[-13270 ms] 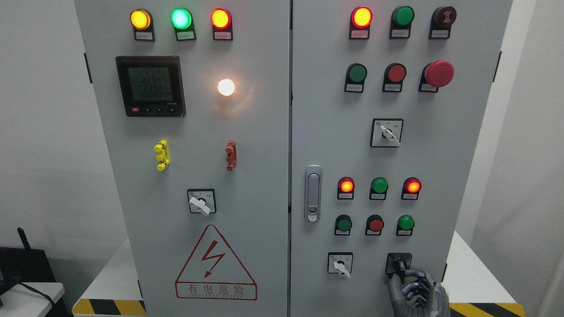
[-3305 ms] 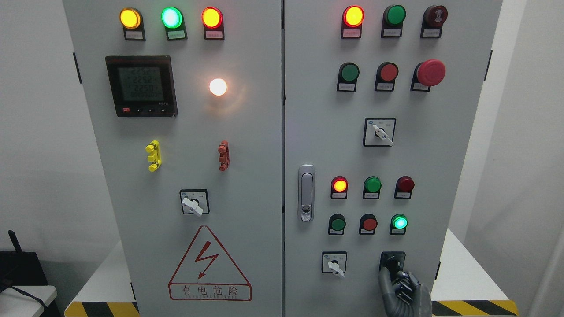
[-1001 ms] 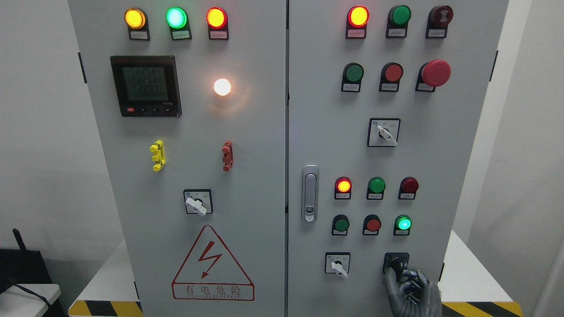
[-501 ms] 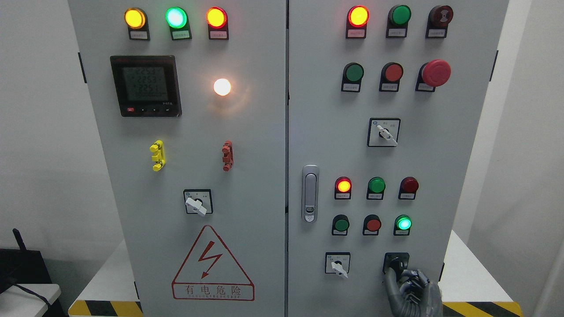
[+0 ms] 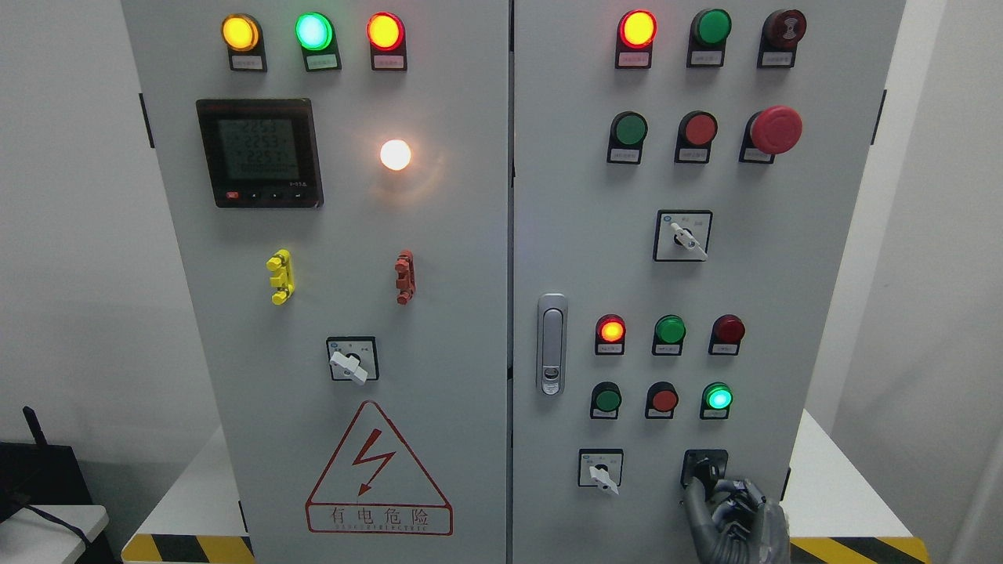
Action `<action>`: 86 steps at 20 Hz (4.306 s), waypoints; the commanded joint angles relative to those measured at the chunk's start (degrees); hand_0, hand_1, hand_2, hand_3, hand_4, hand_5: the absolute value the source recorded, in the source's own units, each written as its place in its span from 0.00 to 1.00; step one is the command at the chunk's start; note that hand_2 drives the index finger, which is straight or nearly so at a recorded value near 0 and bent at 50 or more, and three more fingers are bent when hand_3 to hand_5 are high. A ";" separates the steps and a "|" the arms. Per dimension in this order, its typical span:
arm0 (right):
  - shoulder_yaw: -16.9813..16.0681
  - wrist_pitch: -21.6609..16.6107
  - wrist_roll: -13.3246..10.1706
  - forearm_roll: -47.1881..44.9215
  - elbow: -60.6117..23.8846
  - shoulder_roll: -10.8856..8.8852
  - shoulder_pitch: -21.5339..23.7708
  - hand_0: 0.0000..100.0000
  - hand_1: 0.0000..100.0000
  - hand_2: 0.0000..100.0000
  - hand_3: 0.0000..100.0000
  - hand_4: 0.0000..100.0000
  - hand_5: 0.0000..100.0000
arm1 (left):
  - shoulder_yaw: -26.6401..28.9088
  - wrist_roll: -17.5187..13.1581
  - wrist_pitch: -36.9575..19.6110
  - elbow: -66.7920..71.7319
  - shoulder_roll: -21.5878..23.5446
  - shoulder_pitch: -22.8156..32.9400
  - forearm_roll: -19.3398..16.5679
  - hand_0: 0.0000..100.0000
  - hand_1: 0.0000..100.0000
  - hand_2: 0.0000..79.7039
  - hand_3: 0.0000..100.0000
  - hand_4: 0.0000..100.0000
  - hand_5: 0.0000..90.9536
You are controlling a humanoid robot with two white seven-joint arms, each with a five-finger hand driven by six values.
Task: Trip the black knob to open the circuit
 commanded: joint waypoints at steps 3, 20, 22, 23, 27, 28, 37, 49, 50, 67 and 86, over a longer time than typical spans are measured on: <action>0.87 -0.10 0.05 2.04 0.03 -0.03 0.01 0.48 0.70 0.58 0.92 0.92 0.96 | 0.00 0.02 0.02 0.00 0.02 -0.44 -1.93 0.12 0.39 0.00 0.00 0.00 0.00; 0.96 -0.10 0.14 5.29 0.03 -0.03 0.10 0.46 0.73 0.58 0.91 0.91 0.96 | 0.00 0.02 0.02 0.00 -0.06 -0.44 -1.85 0.12 0.39 0.00 0.00 0.00 0.00; 0.96 -0.19 0.14 5.91 0.03 -0.03 0.10 0.46 0.73 0.58 0.91 0.91 0.96 | 0.00 0.02 0.02 0.00 -0.06 -0.44 -1.85 0.12 0.39 0.00 0.00 0.00 0.00; 0.96 -0.19 0.14 6.09 0.03 -0.03 0.19 0.45 0.73 0.58 0.91 0.91 0.96 | 0.00 0.02 0.02 0.00 0.02 -0.44 -1.85 0.12 0.39 0.00 0.00 0.00 0.00; 0.96 -0.27 0.14 6.09 -0.05 -0.03 0.19 0.45 0.73 0.58 0.91 0.91 0.96 | 0.00 0.02 0.02 0.00 0.02 -0.44 -1.93 0.12 0.39 0.00 0.00 0.00 0.00; 0.96 -0.27 0.14 6.17 -0.05 -0.12 0.19 0.45 0.73 0.58 0.91 0.91 0.96 | 0.00 0.02 0.02 0.00 0.02 -0.44 -1.85 0.12 0.39 0.00 0.00 0.00 0.00; 0.96 -0.27 0.05 6.44 -0.05 -0.12 0.10 0.44 0.74 0.57 0.91 0.91 0.96 | 0.00 0.02 0.02 0.00 0.02 -0.44 -1.93 0.12 0.39 0.00 0.00 0.00 0.00; 0.87 -0.27 -0.03 7.32 -0.05 -0.03 0.19 0.43 0.75 0.57 0.90 0.90 0.96 | 0.00 0.02 0.02 0.00 0.02 -0.44 -1.85 0.12 0.39 0.00 0.00 0.00 0.00; 0.87 -0.27 -0.03 7.32 -0.05 -0.03 0.28 0.43 0.75 0.57 0.90 0.90 0.96 | 0.00 0.02 0.02 0.00 0.02 -0.44 -1.85 0.12 0.39 0.00 0.00 0.00 0.00; 0.96 -0.27 0.05 7.32 -0.05 -0.03 0.45 0.46 0.81 0.48 0.86 0.87 0.95 | 0.00 0.02 0.02 0.00 0.02 -0.53 -1.85 0.12 0.39 0.00 0.00 0.00 0.00; 0.87 -3.00 0.14 7.14 -0.23 -0.38 2.03 0.48 0.79 0.43 0.84 0.86 0.95 | 0.00 0.02 0.02 0.00 0.02 -0.44 -1.85 0.12 0.39 0.00 0.00 0.00 0.00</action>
